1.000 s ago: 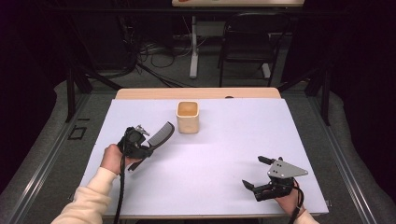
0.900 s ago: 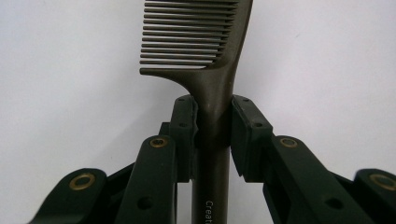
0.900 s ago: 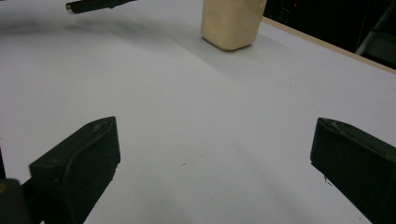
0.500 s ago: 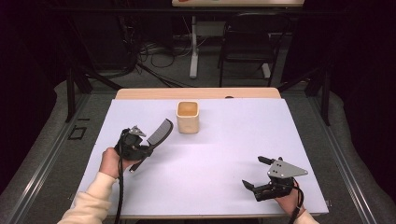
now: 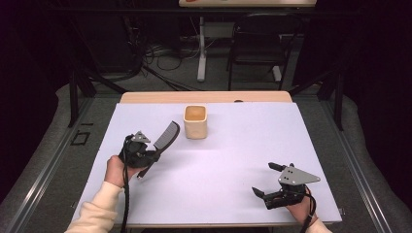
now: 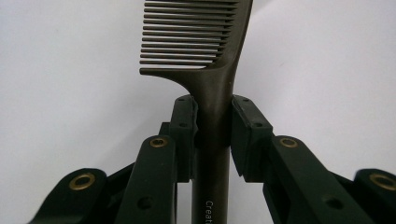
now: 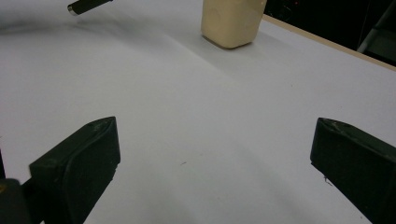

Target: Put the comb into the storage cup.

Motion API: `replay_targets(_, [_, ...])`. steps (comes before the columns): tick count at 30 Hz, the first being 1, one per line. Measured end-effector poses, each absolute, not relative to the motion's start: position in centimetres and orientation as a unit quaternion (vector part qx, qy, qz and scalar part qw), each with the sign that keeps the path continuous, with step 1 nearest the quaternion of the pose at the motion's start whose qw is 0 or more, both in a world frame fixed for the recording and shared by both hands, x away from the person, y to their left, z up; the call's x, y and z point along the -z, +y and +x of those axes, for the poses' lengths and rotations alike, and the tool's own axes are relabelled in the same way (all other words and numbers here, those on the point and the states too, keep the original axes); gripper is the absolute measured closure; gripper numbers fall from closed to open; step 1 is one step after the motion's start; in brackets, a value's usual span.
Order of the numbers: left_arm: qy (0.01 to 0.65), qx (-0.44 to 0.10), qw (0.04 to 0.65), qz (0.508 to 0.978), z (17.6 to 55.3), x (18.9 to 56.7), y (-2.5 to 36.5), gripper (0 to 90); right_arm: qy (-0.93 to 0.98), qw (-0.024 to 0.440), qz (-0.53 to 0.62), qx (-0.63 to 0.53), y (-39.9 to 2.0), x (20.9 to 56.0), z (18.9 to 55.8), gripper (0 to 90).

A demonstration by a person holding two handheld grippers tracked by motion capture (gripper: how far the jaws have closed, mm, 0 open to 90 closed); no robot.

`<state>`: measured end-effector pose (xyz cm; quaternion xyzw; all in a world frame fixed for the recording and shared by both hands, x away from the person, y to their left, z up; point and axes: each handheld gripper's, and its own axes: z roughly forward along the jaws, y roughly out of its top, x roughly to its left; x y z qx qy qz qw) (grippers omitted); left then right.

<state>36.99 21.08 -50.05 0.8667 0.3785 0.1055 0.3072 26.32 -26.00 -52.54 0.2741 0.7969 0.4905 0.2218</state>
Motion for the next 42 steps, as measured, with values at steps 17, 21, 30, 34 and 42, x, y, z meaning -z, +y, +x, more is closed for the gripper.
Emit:
replay_targets(17, [0.379,-0.129,0.335,0.853,37.0,49.3,21.1,72.2,0.797,0.220,0.276,-0.490,-25.9,52.6,26.3,1.1])
replay_targets(21, [0.380,-0.132,0.340,0.850,37.1,49.1,21.2,72.2,0.797,0.220,0.276,-0.490,-25.9,52.6,26.3,1.1])
replay_targets(30, [0.380,-0.140,0.354,0.843,36.9,48.8,21.3,72.2,0.798,0.222,0.275,-0.488,-25.8,52.6,26.3,1.1])
replay_targets(34, [0.379,-0.144,0.361,0.840,37.0,48.8,21.4,72.2,0.797,0.223,0.275,-0.489,-25.9,52.5,26.3,1.1])
replay_targets(42, [0.381,-0.153,0.368,0.835,37.0,48.5,21.2,72.2,0.799,0.223,0.274,-0.486,-25.8,52.5,26.3,1.1])
